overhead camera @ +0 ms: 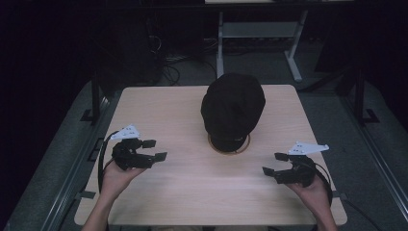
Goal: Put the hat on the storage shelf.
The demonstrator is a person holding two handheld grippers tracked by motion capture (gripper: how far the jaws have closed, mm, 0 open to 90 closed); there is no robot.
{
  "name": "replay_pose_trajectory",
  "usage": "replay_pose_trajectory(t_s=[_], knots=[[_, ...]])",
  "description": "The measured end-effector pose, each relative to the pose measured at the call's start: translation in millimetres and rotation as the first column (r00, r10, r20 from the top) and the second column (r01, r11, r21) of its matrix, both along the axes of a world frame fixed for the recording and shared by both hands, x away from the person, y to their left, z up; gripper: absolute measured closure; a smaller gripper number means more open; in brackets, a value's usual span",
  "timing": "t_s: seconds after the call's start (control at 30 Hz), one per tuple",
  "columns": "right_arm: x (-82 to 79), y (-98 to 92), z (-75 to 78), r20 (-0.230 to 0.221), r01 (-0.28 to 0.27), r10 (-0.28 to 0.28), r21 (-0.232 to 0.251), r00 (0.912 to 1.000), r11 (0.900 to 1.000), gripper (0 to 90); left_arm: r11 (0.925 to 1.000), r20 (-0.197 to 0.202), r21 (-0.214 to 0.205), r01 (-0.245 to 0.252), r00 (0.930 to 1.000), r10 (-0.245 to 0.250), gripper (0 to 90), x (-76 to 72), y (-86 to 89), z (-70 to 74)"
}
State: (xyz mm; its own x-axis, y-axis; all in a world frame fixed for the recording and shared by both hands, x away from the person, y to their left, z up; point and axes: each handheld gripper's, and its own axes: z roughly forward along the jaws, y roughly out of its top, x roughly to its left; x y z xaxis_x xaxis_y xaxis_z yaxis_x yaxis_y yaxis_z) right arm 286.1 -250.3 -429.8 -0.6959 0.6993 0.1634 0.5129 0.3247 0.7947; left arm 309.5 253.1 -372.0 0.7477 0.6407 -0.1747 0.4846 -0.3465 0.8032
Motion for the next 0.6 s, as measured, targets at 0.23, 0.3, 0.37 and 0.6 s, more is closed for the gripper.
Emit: replay_pose_trajectory(t_s=[0.23,0.3,0.37,0.6], knots=[[-0.3,0.3,-0.3,-0.001,-0.004,0.004,-0.005,1.0000,1.0000,21.0,0.9998,0.017,0.019,-0.007,0.9998,0.006,27.1,-7.8,1.4,-5.4],[-0.2,0.5,-0.5,-0.002,-0.005,0.005,-0.006,1.0000,1.0000,21.0,0.9997,0.022,0.024,-0.006,0.9998,0.005,27.0,-9.4,1.3,-7.0],[-0.5,1.0,-0.5,-0.007,-0.006,0.006,-0.006,1.0000,1.0000,21.0,0.9995,0.026,0.033,-0.004,0.9997,0.003,26.9,-10.9,1.4,-8.3],[-0.7,0.2,-0.9,-0.004,-0.005,0.005,-0.005,1.0000,1.0000,21.0,0.9995,0.036,0.031,-0.011,0.9993,0.010,26.8,-18.6,3.9,-12.5]])
